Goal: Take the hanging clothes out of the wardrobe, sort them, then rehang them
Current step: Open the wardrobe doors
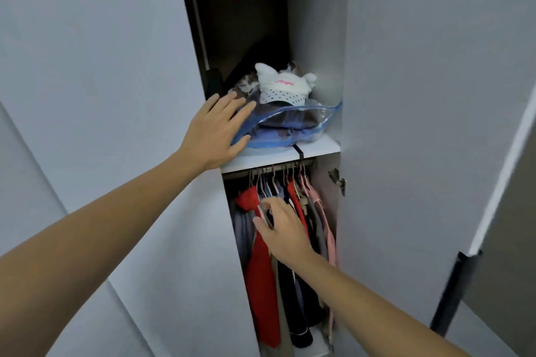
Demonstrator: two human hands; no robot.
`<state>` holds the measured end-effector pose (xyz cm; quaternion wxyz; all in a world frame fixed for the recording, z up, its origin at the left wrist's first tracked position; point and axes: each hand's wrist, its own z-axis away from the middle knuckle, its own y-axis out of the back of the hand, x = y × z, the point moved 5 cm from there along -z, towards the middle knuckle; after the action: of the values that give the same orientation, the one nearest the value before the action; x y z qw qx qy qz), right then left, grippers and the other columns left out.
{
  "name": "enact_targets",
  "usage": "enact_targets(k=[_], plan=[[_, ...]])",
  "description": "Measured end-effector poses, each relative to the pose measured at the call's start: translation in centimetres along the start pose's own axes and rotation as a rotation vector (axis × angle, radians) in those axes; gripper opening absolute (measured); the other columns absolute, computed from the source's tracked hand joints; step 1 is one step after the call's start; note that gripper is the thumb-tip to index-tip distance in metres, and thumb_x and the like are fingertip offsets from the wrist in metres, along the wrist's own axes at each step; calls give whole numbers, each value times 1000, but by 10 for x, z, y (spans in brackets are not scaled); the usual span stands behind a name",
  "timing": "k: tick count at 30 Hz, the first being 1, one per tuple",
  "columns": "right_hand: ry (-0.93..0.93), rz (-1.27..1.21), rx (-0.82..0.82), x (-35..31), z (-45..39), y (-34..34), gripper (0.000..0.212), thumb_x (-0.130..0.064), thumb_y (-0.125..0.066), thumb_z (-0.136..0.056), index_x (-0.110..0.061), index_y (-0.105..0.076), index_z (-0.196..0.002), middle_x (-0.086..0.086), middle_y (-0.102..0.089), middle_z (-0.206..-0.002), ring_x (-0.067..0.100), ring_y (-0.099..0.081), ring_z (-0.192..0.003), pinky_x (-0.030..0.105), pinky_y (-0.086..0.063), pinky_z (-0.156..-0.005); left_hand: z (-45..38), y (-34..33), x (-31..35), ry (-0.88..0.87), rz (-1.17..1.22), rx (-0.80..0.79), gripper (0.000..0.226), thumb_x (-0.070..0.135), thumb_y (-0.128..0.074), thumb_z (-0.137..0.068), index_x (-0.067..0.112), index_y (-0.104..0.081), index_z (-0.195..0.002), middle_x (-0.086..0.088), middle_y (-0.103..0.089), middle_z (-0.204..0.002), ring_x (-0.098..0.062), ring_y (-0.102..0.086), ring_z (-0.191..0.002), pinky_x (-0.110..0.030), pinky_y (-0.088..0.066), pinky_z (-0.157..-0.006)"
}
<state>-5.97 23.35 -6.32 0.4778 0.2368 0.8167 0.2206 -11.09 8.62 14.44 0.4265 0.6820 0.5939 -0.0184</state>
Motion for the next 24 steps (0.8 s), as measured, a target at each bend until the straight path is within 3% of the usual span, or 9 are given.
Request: enact_targets(k=[5, 9, 15, 24], plan=[[-60, -49, -56, -35, -90, -51, 52, -42, -59, -102, -17, -47, -147, 2, -54, -142, 21, -50, -131, 42, -46, -106, -13, -44, -68, -34, -104, -93, 71, 54, -33, -100, 11, -43, -156, -16, -55, -148, -36, -33, -152, -51, -17, -128], [-154, -88, -68, -46, -133, -86, 56, -46, -57, -102, -15, -44, -147, 5, -54, -142, 24, -52, -129, 42, -47, -103, -19, -59, -93, -153, -158, -37, 64, 49, -37, -102, 5, -57, -144, -20, -64, -128, -39, -41, -146, -50, -17, -129], [-178, -127, 38, -49, -140, -104, 34, -41, -57, -102, -19, -51, -127, 2, -53, -120, 22, -55, -107, 44, -49, -93, -17, -62, -96, -224, -184, -53, 57, 46, -43, -104, 2, -78, -95, -17, -64, -113, -37, -48, -134, -48, -10, -130], [-109, -120, -39, -52, -119, -91, 33, -41, -57, -103, -19, -55, -127, 0, -52, -124, 20, -57, -110, 34, -42, -82, -3, -27, -70, -138, -198, -109, 44, 38, -49, -97, 4, -77, -95, -17, -63, -117, -36, -47, -134, -49, -9, -130]])
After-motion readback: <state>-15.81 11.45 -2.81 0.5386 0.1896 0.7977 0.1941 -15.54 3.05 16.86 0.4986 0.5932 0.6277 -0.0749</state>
